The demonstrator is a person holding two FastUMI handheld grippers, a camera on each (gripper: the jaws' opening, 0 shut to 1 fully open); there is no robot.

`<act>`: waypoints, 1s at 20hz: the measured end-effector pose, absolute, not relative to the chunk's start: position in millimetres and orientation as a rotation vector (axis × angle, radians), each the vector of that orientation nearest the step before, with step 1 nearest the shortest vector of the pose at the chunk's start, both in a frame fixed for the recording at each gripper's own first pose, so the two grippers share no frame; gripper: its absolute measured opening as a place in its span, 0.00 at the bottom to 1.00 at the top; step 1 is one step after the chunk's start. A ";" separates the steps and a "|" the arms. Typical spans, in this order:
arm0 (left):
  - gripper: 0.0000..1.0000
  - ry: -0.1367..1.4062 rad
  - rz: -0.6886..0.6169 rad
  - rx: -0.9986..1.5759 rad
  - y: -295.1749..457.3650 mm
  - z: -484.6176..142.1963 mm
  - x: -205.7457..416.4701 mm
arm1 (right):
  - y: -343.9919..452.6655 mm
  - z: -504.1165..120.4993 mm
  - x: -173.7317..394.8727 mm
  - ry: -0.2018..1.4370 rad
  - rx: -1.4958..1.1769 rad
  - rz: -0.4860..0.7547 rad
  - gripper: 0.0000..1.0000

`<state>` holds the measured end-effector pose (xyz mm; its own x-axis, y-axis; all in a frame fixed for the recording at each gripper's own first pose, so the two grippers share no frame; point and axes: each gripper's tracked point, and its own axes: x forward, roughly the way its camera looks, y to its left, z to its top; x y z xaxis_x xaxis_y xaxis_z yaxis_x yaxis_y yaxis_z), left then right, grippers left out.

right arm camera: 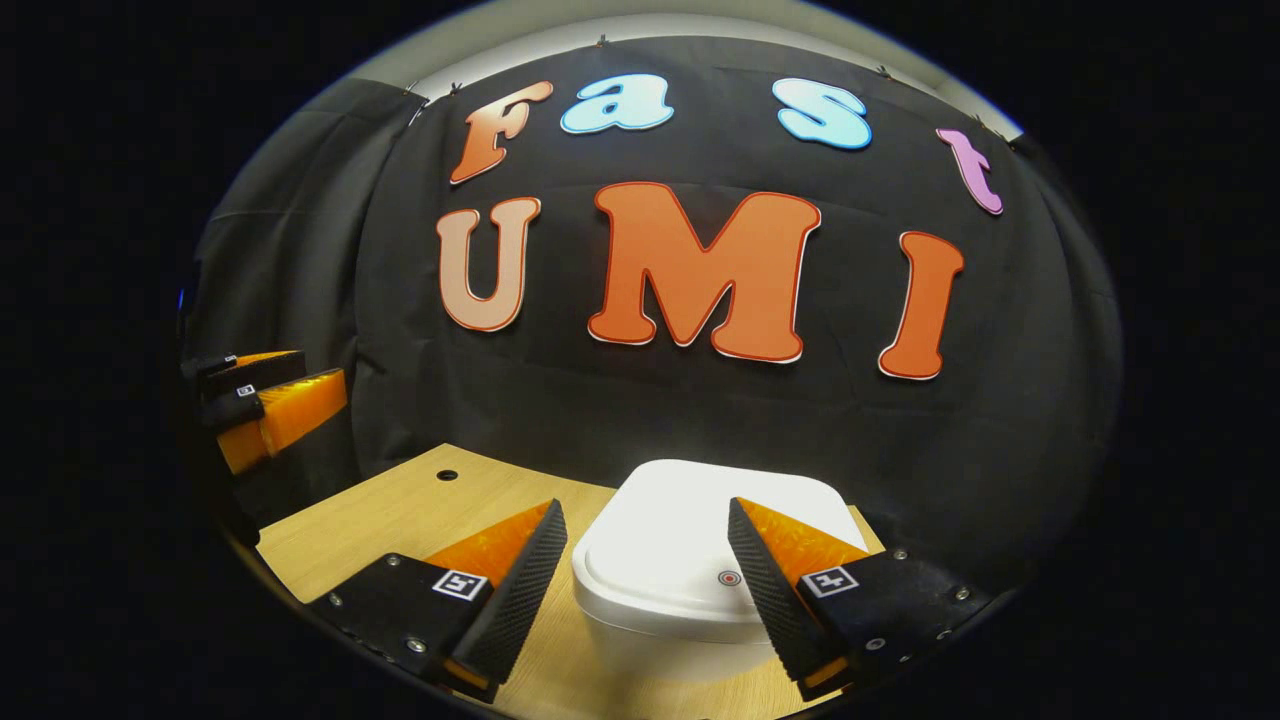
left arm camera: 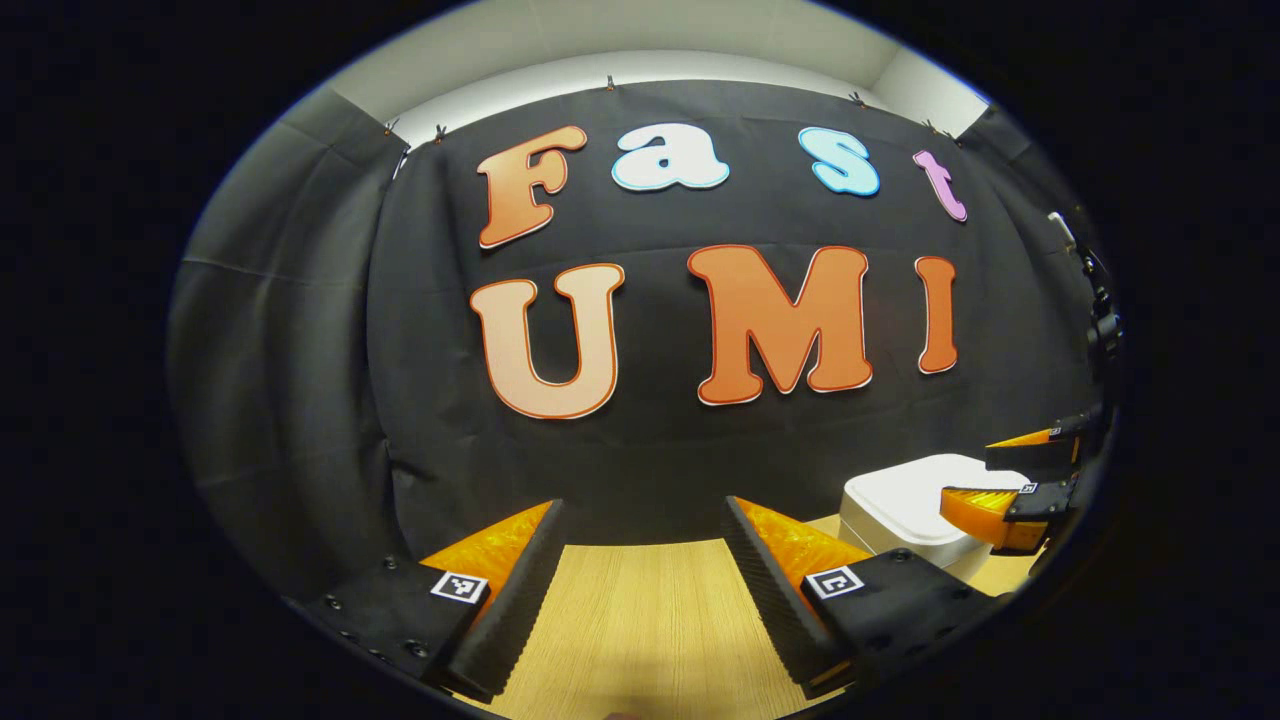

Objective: Press the lid of the desktop garbage bin to open it, pick up the crumpled paper on the desktop and throw it into the bin, then pick up the pop can on the desktop and drop it into the bin, and finally close the garbage bin lid.

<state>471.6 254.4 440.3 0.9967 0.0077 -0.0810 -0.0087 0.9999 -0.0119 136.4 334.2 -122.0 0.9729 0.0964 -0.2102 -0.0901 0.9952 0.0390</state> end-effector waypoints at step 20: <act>1.00 0.060 0.017 0.003 285.5 434.7 471.6 | 362.1 -117.8 139.0 0.210 0.036 0.084 0.99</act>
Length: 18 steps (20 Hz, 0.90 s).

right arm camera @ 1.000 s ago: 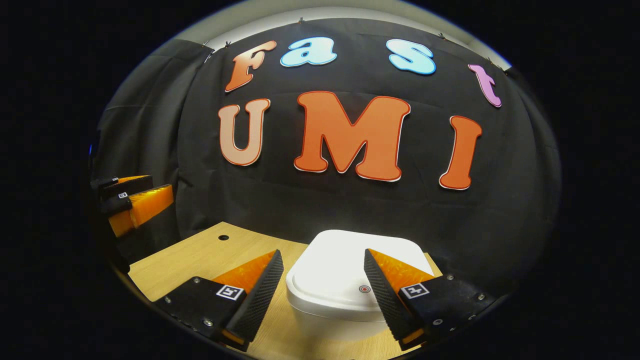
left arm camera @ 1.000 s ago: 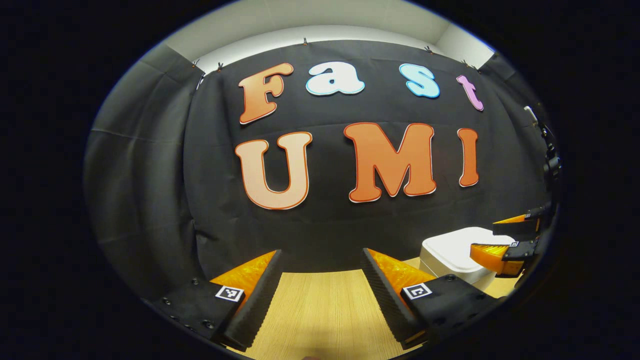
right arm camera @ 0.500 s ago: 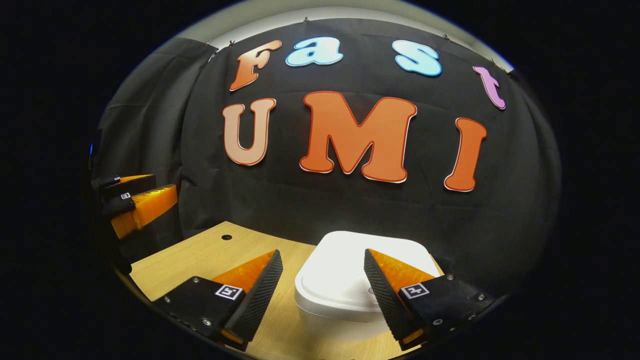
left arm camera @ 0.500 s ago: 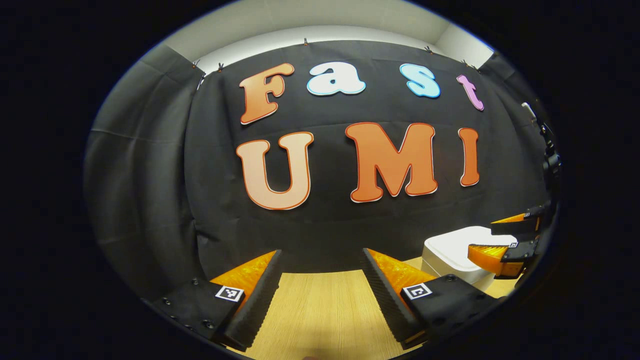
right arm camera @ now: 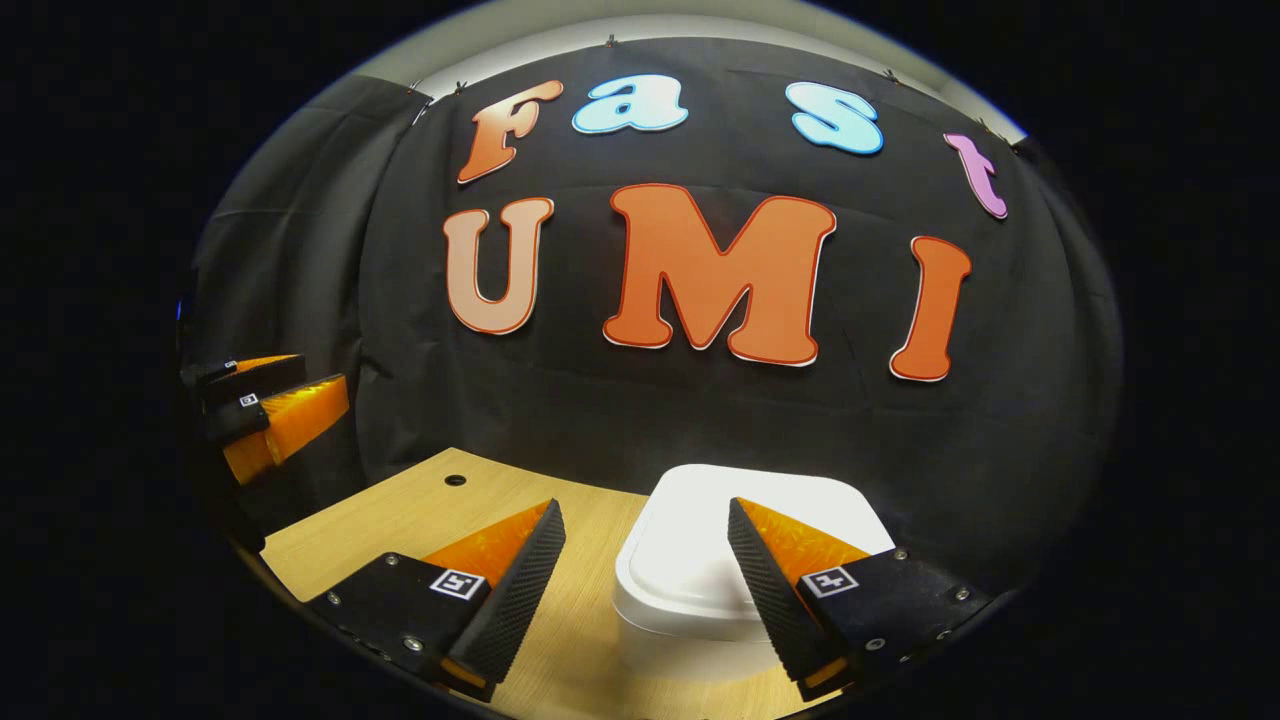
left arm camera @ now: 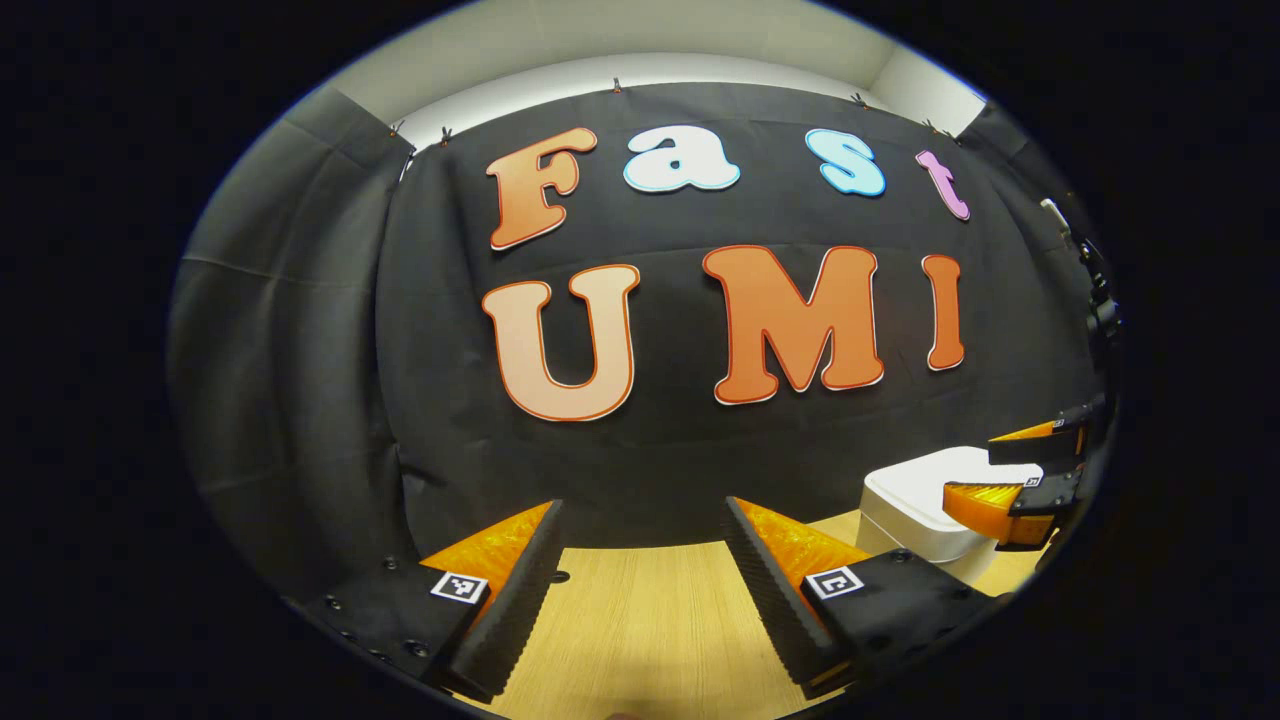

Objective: Press the lid of the desktop garbage bin to open it, pick up the crumpled paper on the desktop and throw it into the bin, then pick up the pop can on the desktop and drop it into the bin, and finally close the garbage bin lid.

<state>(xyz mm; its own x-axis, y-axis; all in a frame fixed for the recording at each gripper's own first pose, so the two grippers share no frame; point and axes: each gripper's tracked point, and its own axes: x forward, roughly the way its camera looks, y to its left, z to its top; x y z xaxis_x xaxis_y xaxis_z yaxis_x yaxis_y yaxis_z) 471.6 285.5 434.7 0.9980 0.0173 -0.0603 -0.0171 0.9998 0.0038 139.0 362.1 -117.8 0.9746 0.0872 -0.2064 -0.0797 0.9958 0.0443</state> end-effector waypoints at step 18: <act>0.99 0.046 -0.066 0.034 324.8 399.6 504.5 | 370.1 -108.5 137.1 0.175 -0.001 -0.077 0.99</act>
